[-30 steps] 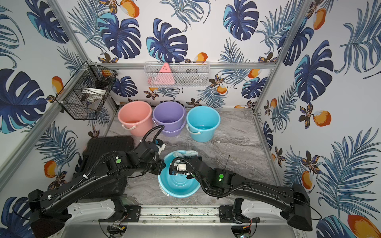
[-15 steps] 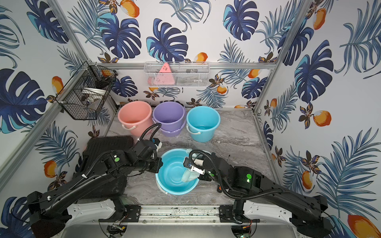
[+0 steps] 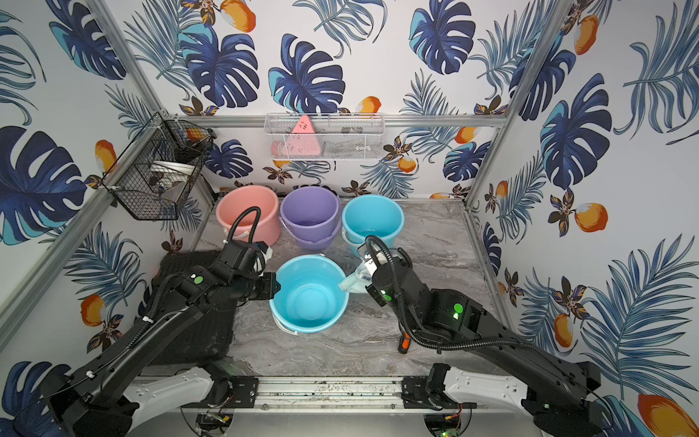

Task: Wipe the inside of the bucket with a cloth
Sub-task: Place the bucket at the center of the board.

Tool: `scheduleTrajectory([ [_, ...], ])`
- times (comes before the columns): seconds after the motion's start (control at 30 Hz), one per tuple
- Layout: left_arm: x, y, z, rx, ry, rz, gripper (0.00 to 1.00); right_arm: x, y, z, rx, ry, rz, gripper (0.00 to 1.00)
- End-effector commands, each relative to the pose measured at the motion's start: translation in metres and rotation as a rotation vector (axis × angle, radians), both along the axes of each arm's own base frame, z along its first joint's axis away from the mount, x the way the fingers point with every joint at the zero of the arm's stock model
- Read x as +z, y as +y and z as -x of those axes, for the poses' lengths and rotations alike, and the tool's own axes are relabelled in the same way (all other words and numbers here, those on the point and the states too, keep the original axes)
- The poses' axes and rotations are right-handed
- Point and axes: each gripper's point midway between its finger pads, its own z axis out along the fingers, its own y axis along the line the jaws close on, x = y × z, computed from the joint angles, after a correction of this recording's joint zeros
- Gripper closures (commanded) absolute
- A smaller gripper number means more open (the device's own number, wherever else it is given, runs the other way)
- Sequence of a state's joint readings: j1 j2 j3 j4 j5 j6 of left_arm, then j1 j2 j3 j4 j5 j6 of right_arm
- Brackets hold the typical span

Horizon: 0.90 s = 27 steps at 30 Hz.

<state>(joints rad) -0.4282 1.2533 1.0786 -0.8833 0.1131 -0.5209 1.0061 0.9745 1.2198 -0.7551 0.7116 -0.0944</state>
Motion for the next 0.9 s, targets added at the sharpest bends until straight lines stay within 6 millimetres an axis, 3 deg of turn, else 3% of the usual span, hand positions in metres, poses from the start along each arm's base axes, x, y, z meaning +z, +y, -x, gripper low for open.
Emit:
scheduleTrajectory([
  [0.0, -0.002, 0.002, -0.013, -0.001, 0.007, 0.054, 1.00, -0.003, -0.020, -0.019, -0.150, 0.068, -0.215, 0.96],
  [0.07, -0.005, 0.006, -0.019, 0.026, 0.019, 0.063, 1.00, -0.020, -0.028, -0.031, -0.190, 0.139, -0.251, 0.94],
  [0.23, -0.016, 0.002, -0.031, 0.049, 0.056, 0.091, 1.00, -0.087, -0.022, -0.052, -0.235, 0.357, -0.279, 0.93],
  [0.33, -0.023, -0.006, -0.035, 0.049, 0.076, 0.127, 1.00, -0.133, -0.017, -0.058, -0.253, 0.474, -0.317, 0.89],
  [0.53, -0.029, -0.011, -0.038, 0.042, 0.091, 0.146, 0.98, -0.206, -0.010, -0.058, -0.282, 0.598, -0.398, 0.85],
  [0.7, -0.021, -0.013, -0.040, 0.029, 0.074, 0.157, 0.82, -0.244, -0.014, -0.053, -0.321, 0.678, -0.413, 0.71],
  [0.77, -0.016, -0.013, -0.041, 0.022, 0.065, 0.156, 0.77, -0.253, -0.016, -0.051, -0.337, 0.700, -0.409, 0.61],
  [0.87, -0.009, -0.011, -0.040, 0.018, 0.051, 0.145, 0.70, -0.256, -0.017, -0.049, -0.344, 0.715, -0.406, 0.54],
])
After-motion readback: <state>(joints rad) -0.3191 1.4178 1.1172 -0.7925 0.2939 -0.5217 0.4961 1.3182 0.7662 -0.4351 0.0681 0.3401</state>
